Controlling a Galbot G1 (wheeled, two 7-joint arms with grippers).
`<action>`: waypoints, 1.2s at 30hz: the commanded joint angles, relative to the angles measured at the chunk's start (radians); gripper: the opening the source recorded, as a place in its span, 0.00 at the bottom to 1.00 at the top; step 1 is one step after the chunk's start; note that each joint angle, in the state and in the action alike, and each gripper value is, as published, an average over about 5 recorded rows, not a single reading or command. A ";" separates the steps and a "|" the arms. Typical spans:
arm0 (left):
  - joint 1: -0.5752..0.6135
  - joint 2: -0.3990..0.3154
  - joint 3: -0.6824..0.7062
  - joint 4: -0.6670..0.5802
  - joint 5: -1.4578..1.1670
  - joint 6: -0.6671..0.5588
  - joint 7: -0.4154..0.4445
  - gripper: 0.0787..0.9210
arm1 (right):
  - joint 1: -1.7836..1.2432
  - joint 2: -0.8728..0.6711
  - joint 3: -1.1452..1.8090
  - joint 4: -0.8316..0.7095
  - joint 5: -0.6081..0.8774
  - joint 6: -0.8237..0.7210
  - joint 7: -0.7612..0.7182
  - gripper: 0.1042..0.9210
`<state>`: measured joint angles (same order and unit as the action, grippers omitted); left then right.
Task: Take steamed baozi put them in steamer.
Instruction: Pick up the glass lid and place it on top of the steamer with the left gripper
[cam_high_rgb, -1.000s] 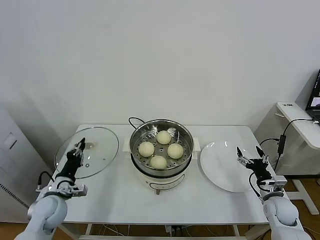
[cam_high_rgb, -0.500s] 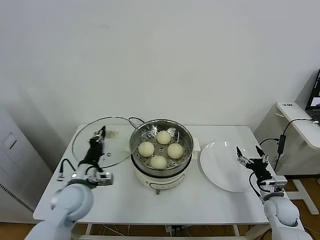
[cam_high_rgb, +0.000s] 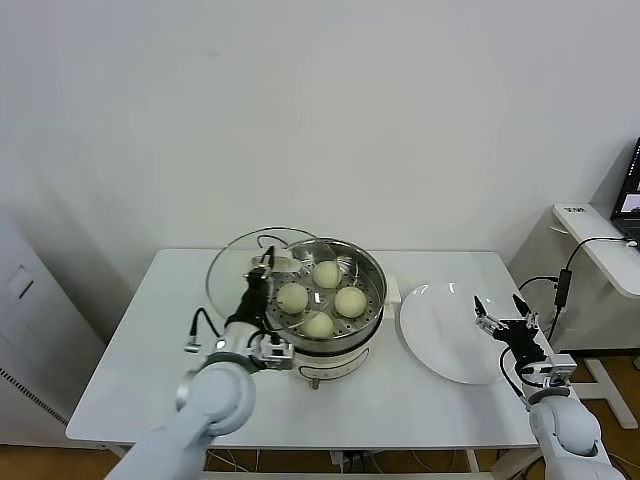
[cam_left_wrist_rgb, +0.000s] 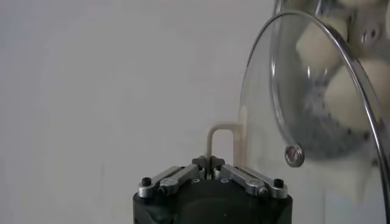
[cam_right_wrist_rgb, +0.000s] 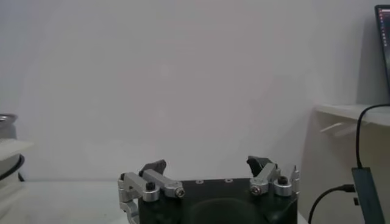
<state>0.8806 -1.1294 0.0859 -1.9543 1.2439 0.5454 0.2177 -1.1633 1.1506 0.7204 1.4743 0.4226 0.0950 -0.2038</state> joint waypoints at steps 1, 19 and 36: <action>-0.093 -0.074 0.132 0.100 0.030 0.017 -0.004 0.02 | -0.001 0.006 -0.001 0.000 -0.002 0.001 -0.002 0.88; -0.116 -0.116 0.166 0.196 0.016 -0.025 -0.051 0.02 | -0.012 0.012 0.006 0.000 -0.007 0.004 -0.008 0.88; -0.119 -0.137 0.164 0.244 0.004 -0.032 -0.082 0.02 | -0.025 0.019 0.022 -0.002 -0.013 0.011 -0.020 0.88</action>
<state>0.7665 -1.2583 0.2496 -1.7377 1.2553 0.5177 0.1543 -1.1865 1.1690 0.7403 1.4715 0.4101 0.1045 -0.2226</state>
